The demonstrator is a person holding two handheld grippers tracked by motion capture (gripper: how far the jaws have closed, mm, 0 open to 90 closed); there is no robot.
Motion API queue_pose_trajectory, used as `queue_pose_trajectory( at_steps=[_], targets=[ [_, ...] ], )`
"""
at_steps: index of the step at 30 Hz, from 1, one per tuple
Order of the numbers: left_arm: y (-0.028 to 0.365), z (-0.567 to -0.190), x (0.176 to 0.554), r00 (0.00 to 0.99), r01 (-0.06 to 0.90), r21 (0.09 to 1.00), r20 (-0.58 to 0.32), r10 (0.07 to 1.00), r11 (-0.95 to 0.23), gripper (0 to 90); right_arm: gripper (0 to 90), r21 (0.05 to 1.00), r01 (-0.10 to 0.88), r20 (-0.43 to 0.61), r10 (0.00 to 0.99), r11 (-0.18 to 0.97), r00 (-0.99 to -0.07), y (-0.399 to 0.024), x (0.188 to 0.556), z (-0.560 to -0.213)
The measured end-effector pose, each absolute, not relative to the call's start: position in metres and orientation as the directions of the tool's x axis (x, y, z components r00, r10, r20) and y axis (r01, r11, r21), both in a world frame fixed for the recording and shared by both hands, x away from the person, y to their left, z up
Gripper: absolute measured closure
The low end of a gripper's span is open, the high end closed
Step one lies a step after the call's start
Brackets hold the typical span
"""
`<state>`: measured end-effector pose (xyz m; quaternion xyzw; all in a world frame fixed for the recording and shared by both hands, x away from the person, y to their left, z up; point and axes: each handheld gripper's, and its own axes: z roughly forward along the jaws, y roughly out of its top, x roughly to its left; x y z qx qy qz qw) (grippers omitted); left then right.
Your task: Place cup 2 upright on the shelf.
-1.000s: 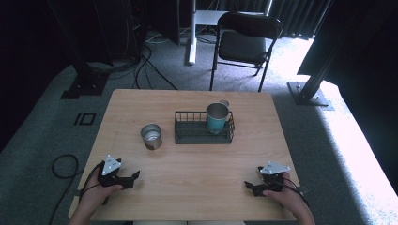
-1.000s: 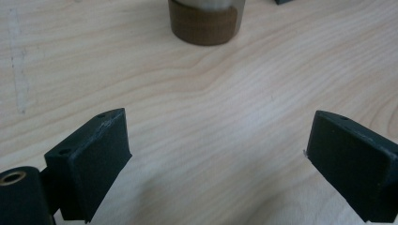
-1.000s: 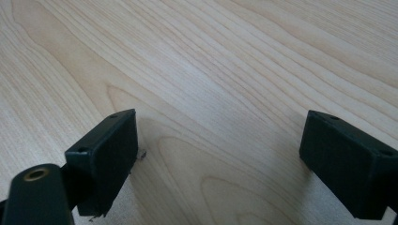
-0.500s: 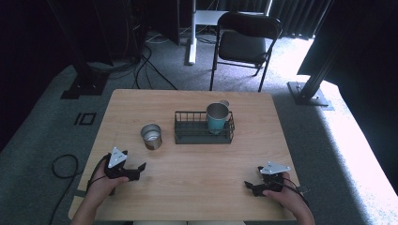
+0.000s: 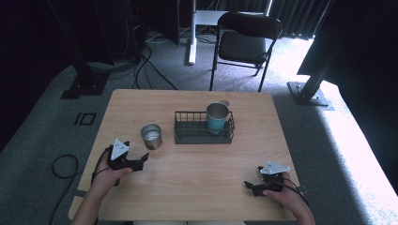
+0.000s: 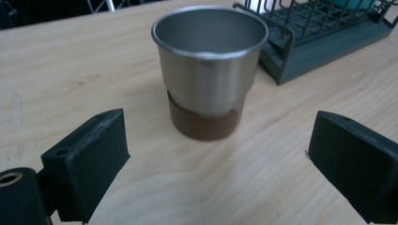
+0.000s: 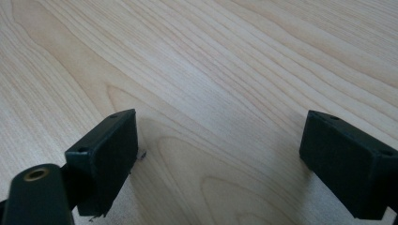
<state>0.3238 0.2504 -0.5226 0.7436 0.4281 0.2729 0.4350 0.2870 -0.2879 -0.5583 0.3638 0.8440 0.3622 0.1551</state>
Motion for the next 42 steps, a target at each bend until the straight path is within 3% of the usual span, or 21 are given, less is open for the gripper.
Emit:
queue_pose_trajectory(
  at_steps=[42],
  targets=[
    [0.216,-0.524,0.391,0.49,0.394,0.888,0.014,0.872,-0.236,4.7,11.4,0.724,0.502,0.002,0.727,0.472,-0.687,-0.288,0.287,-0.558]
  ],
)
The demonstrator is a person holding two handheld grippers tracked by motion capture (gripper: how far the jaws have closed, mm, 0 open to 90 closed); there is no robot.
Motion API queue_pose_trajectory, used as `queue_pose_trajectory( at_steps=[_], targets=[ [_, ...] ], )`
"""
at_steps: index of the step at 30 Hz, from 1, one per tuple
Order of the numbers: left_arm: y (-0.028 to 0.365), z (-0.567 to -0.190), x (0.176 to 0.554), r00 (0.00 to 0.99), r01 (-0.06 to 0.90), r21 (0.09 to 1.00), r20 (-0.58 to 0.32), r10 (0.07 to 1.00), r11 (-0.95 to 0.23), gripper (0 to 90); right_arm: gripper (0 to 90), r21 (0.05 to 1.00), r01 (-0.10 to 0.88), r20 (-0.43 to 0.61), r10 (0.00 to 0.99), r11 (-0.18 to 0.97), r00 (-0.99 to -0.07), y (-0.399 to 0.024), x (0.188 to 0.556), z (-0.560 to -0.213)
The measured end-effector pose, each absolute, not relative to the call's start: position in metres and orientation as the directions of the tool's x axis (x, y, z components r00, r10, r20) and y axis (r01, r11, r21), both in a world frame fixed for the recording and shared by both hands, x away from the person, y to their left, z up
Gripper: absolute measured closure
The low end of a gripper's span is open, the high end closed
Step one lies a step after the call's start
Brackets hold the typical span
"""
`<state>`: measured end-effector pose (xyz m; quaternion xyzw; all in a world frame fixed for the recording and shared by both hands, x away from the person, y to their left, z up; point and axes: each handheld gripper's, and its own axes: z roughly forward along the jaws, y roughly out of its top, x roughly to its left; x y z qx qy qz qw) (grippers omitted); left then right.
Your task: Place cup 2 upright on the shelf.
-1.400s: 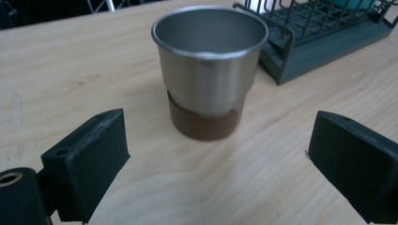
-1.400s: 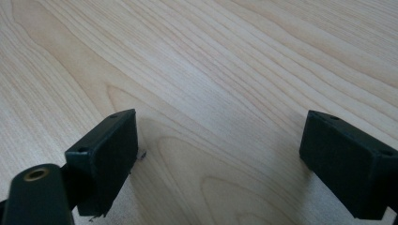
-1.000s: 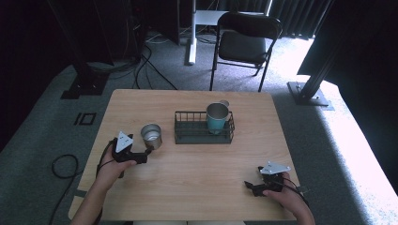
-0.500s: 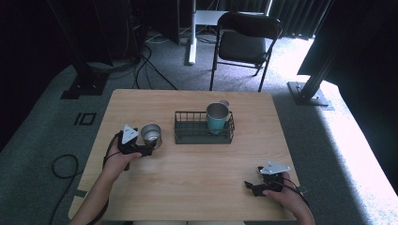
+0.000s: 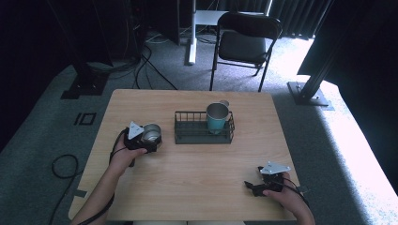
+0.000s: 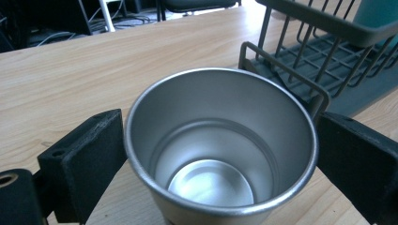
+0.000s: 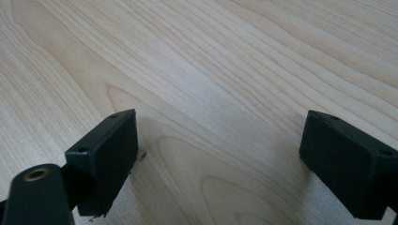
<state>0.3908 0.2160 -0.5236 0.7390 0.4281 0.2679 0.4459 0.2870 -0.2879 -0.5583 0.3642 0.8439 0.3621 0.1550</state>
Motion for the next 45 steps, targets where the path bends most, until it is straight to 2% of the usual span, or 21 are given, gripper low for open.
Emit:
queue_pose_trajectory(
  at_steps=[13,16,28,35,45],
  targets=[
    [0.211,-0.526,0.394,0.473,0.391,0.888,0.032,0.88,-0.242,6.9,11.4,0.724,0.503,0.002,0.727,0.472,-0.687,-0.288,0.287,-0.558],
    [0.212,-0.526,0.394,0.467,0.398,0.889,0.018,0.884,-0.228,12.9,11.4,0.724,0.503,0.002,0.727,0.472,-0.686,-0.288,0.287,-0.558],
    [0.214,-0.522,0.393,0.461,0.41,0.885,0.006,0.887,-0.219,13.8,11.4,0.724,0.502,0.001,0.727,0.473,-0.687,-0.288,0.287,-0.558],
    [0.219,-0.512,0.391,0.467,0.418,0.882,-0.003,0.884,-0.218,13.8,11.4,0.724,0.503,0.002,0.727,0.472,-0.686,-0.288,0.287,-0.558],
    [0.221,-0.481,0.388,0.48,0.367,0.91,-0.008,0.877,-0.193,13.9,11.4,0.724,0.502,0.002,0.727,0.473,-0.687,-0.288,0.287,-0.558]
  ],
)
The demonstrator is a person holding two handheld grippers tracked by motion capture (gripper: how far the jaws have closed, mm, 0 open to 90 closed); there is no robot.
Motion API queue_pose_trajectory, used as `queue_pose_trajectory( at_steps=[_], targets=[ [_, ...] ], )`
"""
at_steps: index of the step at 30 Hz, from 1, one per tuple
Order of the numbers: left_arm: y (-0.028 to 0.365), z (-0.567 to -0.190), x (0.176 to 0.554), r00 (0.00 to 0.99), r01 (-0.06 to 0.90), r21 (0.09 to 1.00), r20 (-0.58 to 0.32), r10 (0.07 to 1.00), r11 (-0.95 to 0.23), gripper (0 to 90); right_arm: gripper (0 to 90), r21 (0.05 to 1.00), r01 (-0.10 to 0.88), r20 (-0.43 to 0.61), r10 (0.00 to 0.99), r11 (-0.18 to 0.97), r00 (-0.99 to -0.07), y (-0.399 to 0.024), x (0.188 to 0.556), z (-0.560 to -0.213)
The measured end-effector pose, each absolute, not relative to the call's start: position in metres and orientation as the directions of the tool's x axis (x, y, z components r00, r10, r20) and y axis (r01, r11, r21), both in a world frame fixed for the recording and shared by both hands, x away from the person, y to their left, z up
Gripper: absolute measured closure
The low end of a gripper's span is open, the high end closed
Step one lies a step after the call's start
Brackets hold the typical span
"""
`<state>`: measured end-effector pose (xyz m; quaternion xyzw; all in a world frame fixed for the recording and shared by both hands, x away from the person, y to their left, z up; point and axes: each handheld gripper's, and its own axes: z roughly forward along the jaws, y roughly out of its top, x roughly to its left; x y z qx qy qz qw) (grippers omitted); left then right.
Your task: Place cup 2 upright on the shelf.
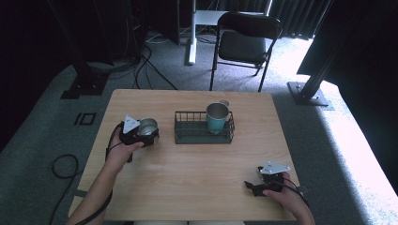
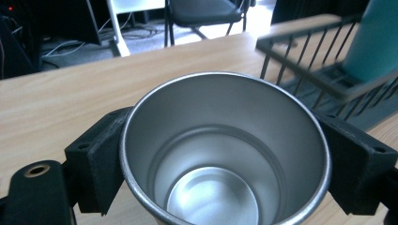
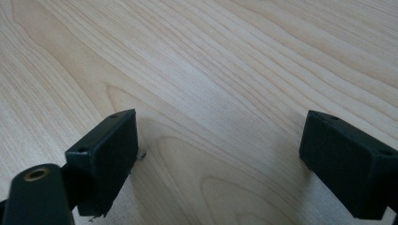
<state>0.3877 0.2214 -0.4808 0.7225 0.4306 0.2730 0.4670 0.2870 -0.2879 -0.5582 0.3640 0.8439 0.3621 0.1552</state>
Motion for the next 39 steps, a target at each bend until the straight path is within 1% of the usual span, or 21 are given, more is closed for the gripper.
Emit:
queue_pose_trajectory(
  at_steps=[7,15,24,32,37,39],
  targets=[
    [0.222,-0.452,0.389,0.481,0.317,0.933,-0.001,0.877,-0.173,13.9,11.4,0.724,0.503,0.002,0.727,0.473,-0.687,-0.288,0.287,-0.558],
    [0.211,-0.427,0.394,0.514,0.275,0.947,0.002,0.858,-0.167,13.9,11.4,0.724,0.502,0.002,0.727,0.472,-0.686,-0.288,0.287,-0.558],
    [0.196,-0.412,0.402,0.538,0.249,0.953,0.013,0.843,-0.173,13.9,11.4,0.724,0.501,0.001,0.726,0.474,-0.687,-0.288,0.287,-0.558],
    [0.176,-0.401,0.41,0.57,0.235,0.954,0.017,0.821,-0.184,13.9,11.4,0.724,0.503,0.002,0.727,0.472,-0.686,-0.288,0.287,-0.558],
    [0.162,-0.397,0.414,0.582,0.216,0.957,0.035,0.812,-0.196,13.9,11.4,0.724,0.503,0.002,0.727,0.473,-0.687,-0.288,0.287,-0.558],
    [0.156,-0.395,0.416,0.587,0.216,0.958,0.025,0.809,-0.186,13.9,11.4,0.724,0.502,0.002,0.727,0.473,-0.687,-0.288,0.287,-0.558]
  ],
)
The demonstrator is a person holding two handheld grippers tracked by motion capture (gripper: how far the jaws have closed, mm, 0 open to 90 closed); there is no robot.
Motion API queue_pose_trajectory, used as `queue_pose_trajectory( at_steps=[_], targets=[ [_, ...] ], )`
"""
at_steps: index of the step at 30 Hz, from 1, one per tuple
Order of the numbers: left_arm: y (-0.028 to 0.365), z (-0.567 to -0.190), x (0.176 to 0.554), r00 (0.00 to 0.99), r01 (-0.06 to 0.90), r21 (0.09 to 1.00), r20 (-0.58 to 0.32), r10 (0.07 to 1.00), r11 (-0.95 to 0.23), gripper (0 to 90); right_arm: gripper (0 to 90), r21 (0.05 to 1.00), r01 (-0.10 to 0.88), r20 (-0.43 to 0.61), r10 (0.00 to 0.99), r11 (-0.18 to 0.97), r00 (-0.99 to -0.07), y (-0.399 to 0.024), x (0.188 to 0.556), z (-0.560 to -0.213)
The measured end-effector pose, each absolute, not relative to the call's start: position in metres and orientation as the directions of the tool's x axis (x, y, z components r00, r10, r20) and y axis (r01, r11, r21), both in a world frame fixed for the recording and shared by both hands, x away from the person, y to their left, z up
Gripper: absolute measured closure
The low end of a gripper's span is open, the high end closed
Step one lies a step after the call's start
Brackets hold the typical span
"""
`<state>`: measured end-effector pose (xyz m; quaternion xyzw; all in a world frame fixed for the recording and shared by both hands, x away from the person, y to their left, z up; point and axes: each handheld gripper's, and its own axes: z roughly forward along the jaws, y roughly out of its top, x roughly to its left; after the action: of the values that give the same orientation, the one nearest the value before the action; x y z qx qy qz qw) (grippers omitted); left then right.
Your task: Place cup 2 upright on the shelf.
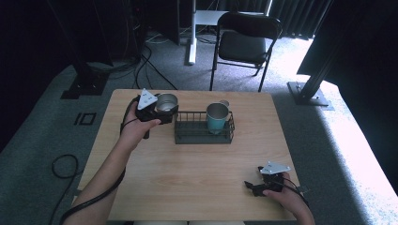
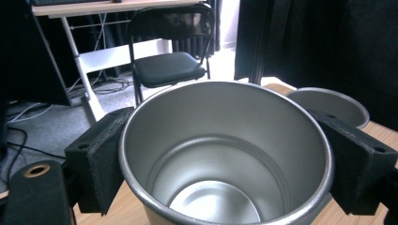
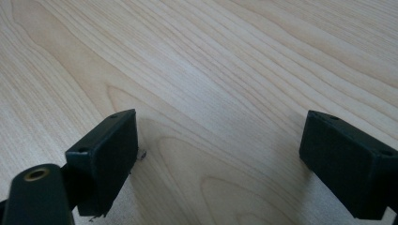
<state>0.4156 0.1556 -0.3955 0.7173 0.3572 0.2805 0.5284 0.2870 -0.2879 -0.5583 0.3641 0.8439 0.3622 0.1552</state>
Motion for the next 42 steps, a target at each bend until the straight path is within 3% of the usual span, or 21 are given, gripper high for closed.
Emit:
queue_pose_trajectory(
  at_steps=[12,23,42],
  targets=[
    [0.12,-0.398,0.425,0.619,0.208,0.959,0.025,0.785,-0.194,13.9,11.4,0.724,0.503,0.003,0.727,0.472,-0.686,-0.288,0.287,-0.558],
    [0.099,-0.416,0.436,0.624,0.259,0.953,-0.039,0.78,-0.159,13.9,11.4,0.725,0.501,0.001,0.727,0.473,-0.687,-0.288,0.287,-0.558],
    [0.077,-0.451,0.441,0.56,0.311,0.942,-0.075,0.825,-0.126,13.9,11.4,0.724,0.502,0.002,0.727,0.472,-0.687,-0.288,0.287,-0.558]
  ],
)
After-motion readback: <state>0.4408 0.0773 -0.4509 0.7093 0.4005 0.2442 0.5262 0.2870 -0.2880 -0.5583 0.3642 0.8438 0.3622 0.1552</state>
